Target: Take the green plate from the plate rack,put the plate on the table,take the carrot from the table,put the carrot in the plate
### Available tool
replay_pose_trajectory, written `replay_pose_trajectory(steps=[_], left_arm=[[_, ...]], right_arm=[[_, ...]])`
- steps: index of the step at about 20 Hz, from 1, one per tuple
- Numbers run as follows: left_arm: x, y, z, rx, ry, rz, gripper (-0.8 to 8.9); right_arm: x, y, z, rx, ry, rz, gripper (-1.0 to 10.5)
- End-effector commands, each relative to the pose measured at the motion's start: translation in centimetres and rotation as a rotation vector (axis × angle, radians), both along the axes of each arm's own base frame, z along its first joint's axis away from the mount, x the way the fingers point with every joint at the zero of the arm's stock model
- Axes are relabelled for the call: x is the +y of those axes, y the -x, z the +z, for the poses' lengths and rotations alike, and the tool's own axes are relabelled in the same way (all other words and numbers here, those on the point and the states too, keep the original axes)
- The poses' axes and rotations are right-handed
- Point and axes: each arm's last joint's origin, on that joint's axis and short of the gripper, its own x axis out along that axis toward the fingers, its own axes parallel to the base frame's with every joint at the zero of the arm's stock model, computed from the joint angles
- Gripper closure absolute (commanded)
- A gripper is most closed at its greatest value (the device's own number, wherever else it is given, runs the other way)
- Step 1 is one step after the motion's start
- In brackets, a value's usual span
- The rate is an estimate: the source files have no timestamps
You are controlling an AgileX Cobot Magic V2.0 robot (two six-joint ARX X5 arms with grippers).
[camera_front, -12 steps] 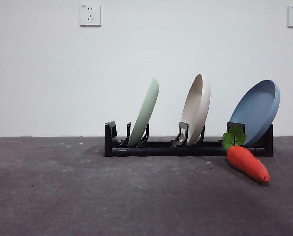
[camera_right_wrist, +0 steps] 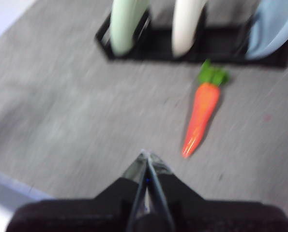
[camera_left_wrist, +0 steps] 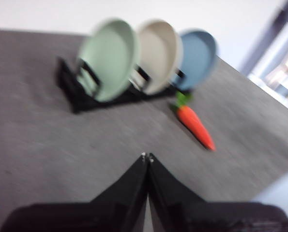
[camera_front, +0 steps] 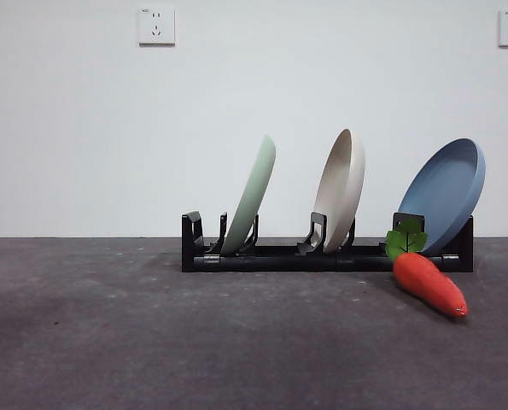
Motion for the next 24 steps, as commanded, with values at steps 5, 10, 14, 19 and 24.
replay_pose_trajectory(steps=[5, 10, 14, 19, 24], left_arm=[[-0.1, 0.1, 1.2, 0.066, -0.09, -0.117, 8.2], [-0.1, 0.1, 1.2, 0.078, -0.079, -0.111, 4.89], [-0.2, -0.1, 1.6, 0.07, -0.06, -0.114, 2.14], [-0.3, -2.0, 3.8, 0.032, -0.042, -0.137, 2.14], [-1.6, -6.9, 6.4, -0.02, -0.02, -0.191, 2.15]], right_arm=[[0.2, -0.1, -0.4, 0.127, 0.04, 0.122, 9.6], [0.2, -0.1, -0.4, 0.132, 0.035, 0.114, 6.9], [0.2, -0.1, -0.4, 0.143, 0.022, 0.1, 2.5], [0.2, -0.1, -0.4, 0.142, 0.023, 0.1, 2.5], [0.2, -0.4, -0.5, 0.157, 0.024, 0.1, 2.5]])
